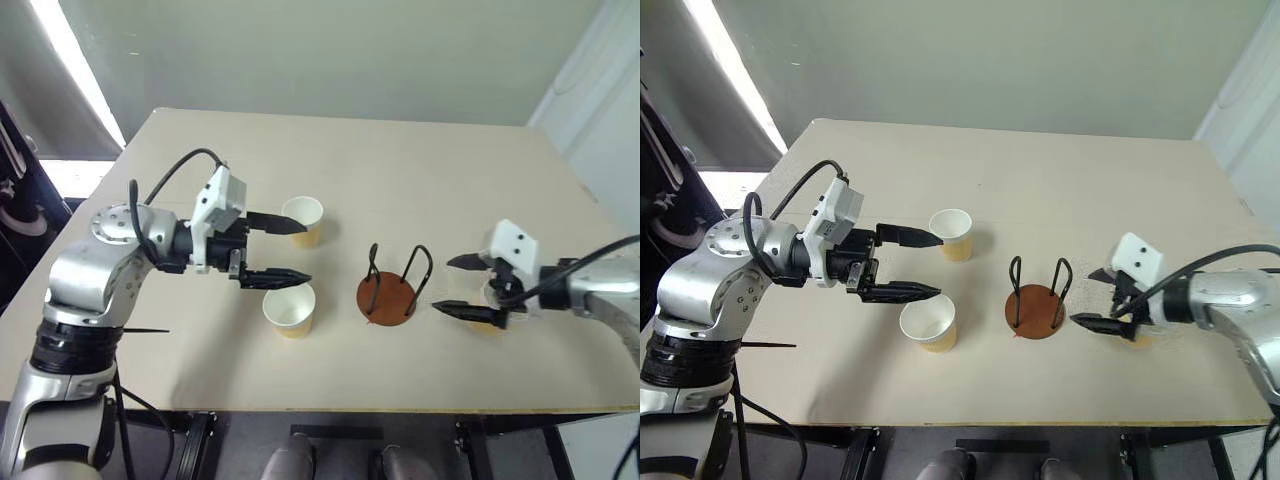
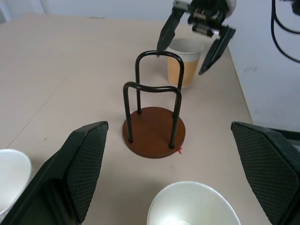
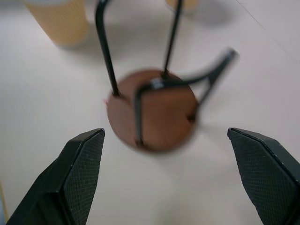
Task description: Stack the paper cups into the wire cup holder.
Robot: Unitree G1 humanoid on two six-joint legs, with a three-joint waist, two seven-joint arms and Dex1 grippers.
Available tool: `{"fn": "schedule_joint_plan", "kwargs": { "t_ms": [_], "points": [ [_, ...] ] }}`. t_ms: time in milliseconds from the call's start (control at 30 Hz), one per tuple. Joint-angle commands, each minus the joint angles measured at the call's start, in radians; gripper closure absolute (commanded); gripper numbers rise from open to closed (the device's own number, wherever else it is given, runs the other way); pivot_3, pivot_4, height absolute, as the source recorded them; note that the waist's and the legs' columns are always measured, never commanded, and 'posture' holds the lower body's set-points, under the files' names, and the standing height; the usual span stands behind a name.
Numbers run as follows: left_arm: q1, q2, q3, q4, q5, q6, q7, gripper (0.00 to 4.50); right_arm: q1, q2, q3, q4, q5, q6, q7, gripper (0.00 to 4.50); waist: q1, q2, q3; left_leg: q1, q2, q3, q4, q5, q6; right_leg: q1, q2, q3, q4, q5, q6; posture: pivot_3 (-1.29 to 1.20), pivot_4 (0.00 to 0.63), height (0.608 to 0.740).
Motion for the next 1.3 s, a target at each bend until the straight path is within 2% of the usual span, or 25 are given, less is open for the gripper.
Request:
{"fn": "schedule_joint_plan", "kwargs": {
  "t_ms": [33,267,533,867,1300],
  "points": [
    [-0.022,-0.004,0.002,-0.009,-0.008,-0.016,-0.015,0.0,0.042,-0.092,-0.103,-0.032,-0.02,-0.025,0.03,0.22,0.0,0.0,0.0,0.0,0.0,0.0,0.0,0.0,0.0,0.0,0.0,0.0,0.0,0.0,0.0,0.0,0.15,0.74],
    [-0.044,-0.013,-0.016,0.02,0.004,-0.035,-0.032,0.0,0.14,-0.205,-0.206,-0.033,-0.031,-0.061,0.1,0.22,0.0,0.0,0.0,0.0,0.0,0.0,0.0,-0.001,-0.001,0.0,0.0,0.0,0.0,0.0,0.0,0.0,0.15,0.74],
    [-0.049,-0.012,-0.017,0.028,0.008,-0.042,-0.04,0.0,0.241,-0.239,-0.242,-0.036,-0.056,-0.107,0.145,0.22,0.0,0.0,0.0,0.0,0.0,0.001,0.0,-0.001,0.0,0.0,0.0,0.001,0.0,0.0,0.0,0.0,0.15,0.74],
    [-0.041,-0.009,-0.012,0.021,0.012,-0.043,-0.033,0.0,0.287,-0.263,-0.166,0.086,-0.186,-0.25,0.163,0.22,0.0,0.0,0.0,0.0,0.0,0.001,0.005,-0.002,0.002,0.0,0.001,0.001,0.0,0.0,0.001,0.0,0.15,0.74],
    [-0.038,-0.006,-0.003,0.018,0.017,-0.041,-0.028,0.0,0.219,-0.235,-0.039,0.14,-0.233,-0.315,0.177,0.22,-0.001,0.0,0.0,-0.001,0.0,0.0,0.012,-0.003,0.003,0.001,0.001,0.001,0.001,0.001,0.002,0.0,0.15,0.74]
  ]
}}
